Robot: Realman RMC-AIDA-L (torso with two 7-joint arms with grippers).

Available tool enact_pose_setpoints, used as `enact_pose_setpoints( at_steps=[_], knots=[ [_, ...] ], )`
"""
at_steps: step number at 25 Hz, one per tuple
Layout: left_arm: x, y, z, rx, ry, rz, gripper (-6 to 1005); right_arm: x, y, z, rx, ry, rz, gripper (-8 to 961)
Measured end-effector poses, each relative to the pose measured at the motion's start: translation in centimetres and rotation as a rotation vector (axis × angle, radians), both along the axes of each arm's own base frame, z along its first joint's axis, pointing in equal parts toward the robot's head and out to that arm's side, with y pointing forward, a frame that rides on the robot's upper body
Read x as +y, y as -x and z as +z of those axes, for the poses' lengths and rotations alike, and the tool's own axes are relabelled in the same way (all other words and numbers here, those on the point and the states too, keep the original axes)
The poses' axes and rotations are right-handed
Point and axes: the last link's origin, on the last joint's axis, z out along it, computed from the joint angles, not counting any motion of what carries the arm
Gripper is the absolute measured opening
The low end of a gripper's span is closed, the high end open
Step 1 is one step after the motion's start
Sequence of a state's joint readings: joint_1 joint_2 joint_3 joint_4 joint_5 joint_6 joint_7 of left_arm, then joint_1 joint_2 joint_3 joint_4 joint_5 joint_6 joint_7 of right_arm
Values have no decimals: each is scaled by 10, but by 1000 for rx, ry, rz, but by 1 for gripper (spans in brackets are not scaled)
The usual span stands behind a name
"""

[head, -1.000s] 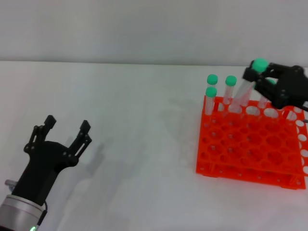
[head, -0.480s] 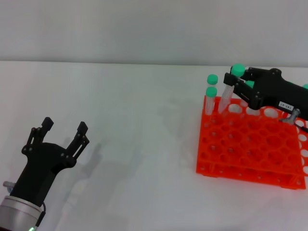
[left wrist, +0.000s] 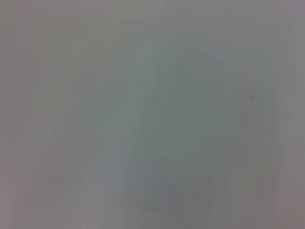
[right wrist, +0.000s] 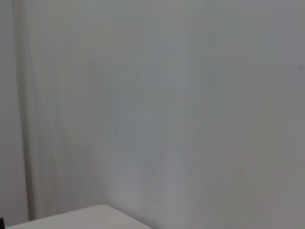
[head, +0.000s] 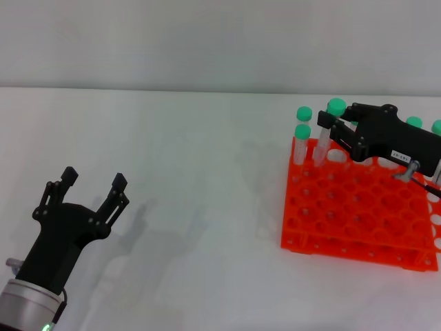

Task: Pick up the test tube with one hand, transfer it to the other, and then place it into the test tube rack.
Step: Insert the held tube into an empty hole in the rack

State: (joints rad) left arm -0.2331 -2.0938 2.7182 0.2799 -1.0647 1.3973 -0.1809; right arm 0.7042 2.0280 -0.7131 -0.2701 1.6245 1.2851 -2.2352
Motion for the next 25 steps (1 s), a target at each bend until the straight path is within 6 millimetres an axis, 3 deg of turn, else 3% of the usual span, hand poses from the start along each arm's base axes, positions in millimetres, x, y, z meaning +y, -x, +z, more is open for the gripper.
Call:
enact_pose_setpoints(
  at_steps=[25],
  knots=[
    [5, -3, 1, 2, -6, -11, 889, 5, -9, -1, -31, -37, -50, 306]
  ],
)
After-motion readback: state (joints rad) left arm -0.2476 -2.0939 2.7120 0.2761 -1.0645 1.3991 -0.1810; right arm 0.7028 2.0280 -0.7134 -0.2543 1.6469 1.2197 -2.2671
